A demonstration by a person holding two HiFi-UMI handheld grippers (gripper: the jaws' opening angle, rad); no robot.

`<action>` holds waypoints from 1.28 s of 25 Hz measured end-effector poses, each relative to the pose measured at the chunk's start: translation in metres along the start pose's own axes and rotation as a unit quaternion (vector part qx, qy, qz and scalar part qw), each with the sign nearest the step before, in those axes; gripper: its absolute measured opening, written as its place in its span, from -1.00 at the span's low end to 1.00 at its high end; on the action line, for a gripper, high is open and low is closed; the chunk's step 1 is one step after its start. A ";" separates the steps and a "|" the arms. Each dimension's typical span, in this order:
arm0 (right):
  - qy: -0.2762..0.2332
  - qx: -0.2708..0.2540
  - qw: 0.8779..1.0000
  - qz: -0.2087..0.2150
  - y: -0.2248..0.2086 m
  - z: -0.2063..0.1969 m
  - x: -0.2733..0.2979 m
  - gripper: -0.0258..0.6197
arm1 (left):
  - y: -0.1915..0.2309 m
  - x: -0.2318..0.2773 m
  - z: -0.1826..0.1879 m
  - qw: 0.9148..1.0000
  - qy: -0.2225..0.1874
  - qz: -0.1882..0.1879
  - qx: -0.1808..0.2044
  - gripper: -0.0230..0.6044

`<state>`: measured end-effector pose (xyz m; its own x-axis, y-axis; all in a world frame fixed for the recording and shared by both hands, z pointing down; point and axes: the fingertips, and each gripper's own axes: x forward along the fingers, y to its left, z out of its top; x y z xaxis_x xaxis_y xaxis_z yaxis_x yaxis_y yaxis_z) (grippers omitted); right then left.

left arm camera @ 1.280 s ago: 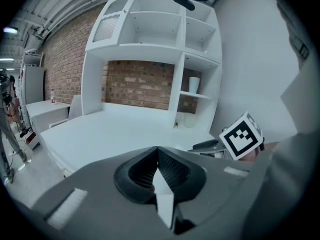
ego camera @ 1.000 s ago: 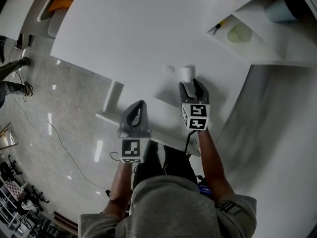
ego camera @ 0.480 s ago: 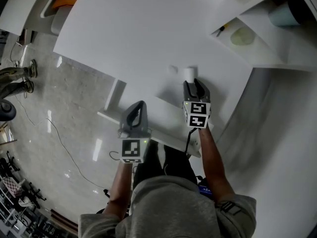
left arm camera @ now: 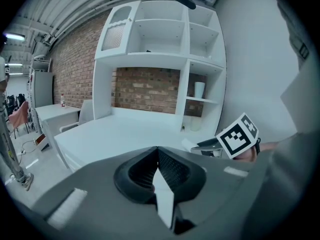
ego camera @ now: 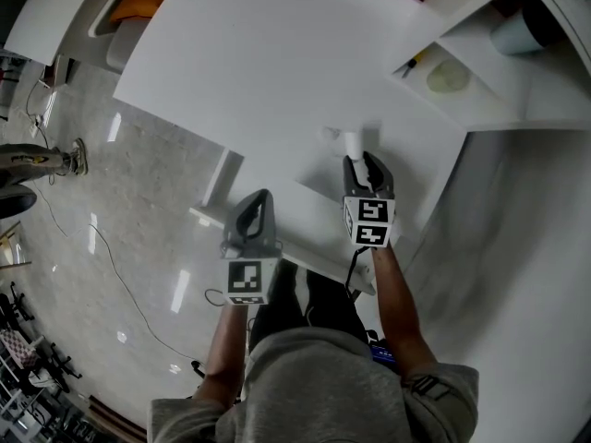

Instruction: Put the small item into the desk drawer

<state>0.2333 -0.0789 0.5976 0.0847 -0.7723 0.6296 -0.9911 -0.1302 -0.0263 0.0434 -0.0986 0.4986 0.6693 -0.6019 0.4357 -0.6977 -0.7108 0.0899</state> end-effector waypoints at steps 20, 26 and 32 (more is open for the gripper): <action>-0.101 -0.045 0.992 0.060 0.084 0.093 -0.109 -0.44 | 0.024 -0.076 0.050 0.997 -0.061 0.042 0.002 -0.89; -0.116 -0.069 0.986 0.098 0.125 0.105 -0.124 -0.44 | 0.040 -0.100 0.044 0.996 -0.065 0.066 -0.009 -0.89; -0.108 -0.090 0.981 0.134 0.163 0.099 -0.126 -0.44 | 0.061 -0.123 0.032 0.993 -0.063 0.094 -0.019 -0.89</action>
<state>0.0711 -0.0646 0.4367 -0.1806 -0.8802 0.4389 -0.9813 0.1917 -0.0193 -0.0735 -0.0794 0.4218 0.5509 -0.7651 0.3335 -0.8210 -0.5685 0.0520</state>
